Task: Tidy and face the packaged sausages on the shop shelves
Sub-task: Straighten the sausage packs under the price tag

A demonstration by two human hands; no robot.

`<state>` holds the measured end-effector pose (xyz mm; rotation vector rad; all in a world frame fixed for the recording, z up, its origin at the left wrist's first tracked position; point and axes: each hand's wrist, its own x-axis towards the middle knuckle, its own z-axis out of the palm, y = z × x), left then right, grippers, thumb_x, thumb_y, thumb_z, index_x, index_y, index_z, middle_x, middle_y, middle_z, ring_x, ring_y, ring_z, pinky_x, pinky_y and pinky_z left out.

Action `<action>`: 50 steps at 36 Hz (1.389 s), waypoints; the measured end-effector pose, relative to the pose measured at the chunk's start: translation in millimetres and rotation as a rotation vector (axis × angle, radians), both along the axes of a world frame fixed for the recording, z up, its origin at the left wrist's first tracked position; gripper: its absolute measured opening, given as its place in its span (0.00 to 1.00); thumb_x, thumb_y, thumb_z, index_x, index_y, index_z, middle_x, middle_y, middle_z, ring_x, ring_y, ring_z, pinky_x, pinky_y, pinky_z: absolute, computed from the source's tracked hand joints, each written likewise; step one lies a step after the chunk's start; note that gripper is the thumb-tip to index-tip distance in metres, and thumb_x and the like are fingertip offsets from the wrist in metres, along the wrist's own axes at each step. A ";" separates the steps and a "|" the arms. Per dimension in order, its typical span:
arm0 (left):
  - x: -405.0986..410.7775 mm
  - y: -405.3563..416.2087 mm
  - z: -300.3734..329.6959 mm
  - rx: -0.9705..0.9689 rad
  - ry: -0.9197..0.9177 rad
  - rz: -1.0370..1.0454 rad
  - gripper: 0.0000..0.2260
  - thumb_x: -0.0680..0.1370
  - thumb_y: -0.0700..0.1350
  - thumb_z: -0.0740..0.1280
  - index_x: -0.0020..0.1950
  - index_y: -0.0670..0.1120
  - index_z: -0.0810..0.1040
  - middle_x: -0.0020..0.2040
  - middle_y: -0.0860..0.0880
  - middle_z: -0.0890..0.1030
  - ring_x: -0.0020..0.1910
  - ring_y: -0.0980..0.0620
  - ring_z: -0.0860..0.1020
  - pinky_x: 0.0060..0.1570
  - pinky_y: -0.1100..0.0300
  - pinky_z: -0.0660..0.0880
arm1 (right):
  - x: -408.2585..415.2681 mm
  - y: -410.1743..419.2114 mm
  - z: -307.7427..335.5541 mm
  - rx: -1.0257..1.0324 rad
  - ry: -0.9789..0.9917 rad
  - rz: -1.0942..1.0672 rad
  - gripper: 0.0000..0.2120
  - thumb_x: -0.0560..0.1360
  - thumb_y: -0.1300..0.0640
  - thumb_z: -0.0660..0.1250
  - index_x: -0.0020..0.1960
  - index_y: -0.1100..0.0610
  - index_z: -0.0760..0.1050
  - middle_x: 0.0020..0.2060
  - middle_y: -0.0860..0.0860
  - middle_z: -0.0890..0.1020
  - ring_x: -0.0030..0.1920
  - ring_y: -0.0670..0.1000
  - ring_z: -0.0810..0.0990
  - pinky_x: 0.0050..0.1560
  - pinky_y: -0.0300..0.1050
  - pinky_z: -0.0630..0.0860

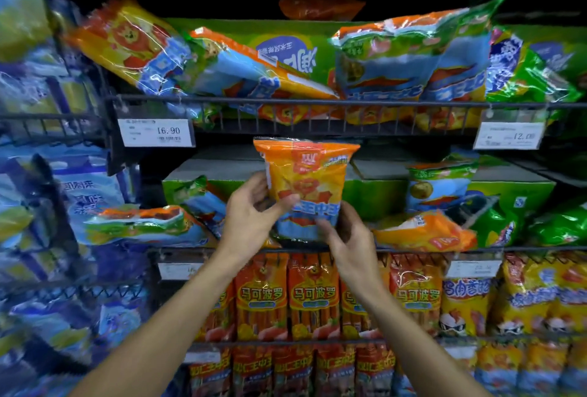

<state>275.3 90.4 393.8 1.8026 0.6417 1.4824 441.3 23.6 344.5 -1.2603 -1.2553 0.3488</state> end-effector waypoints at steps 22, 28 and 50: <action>15.4 34.2 -21.7 0.027 0.526 0.096 0.22 0.85 0.49 0.63 0.77 0.46 0.64 0.67 0.46 0.78 0.65 0.46 0.77 0.63 0.47 0.76 | -1.0 13.5 -11.6 -0.112 -0.278 -0.245 0.08 0.85 0.57 0.61 0.63 0.49 0.72 0.47 0.51 0.84 0.44 0.51 0.83 0.45 0.61 0.80; 14.2 26.2 -15.3 0.159 0.751 0.259 0.20 0.86 0.53 0.58 0.72 0.39 0.65 0.56 0.41 0.80 0.53 0.41 0.81 0.50 0.45 0.78 | -1.2 14.9 -10.7 -0.092 -0.310 -0.251 0.16 0.85 0.57 0.62 0.72 0.53 0.71 0.43 0.47 0.82 0.38 0.47 0.81 0.38 0.52 0.79; 3.5 -6.6 -46.1 0.681 0.851 0.484 0.31 0.86 0.52 0.59 0.84 0.43 0.50 0.85 0.46 0.46 0.84 0.47 0.46 0.79 0.48 0.60 | 8.2 20.2 -17.5 -0.036 -0.437 -0.313 0.29 0.85 0.51 0.60 0.83 0.48 0.54 0.57 0.56 0.83 0.44 0.57 0.84 0.37 0.58 0.81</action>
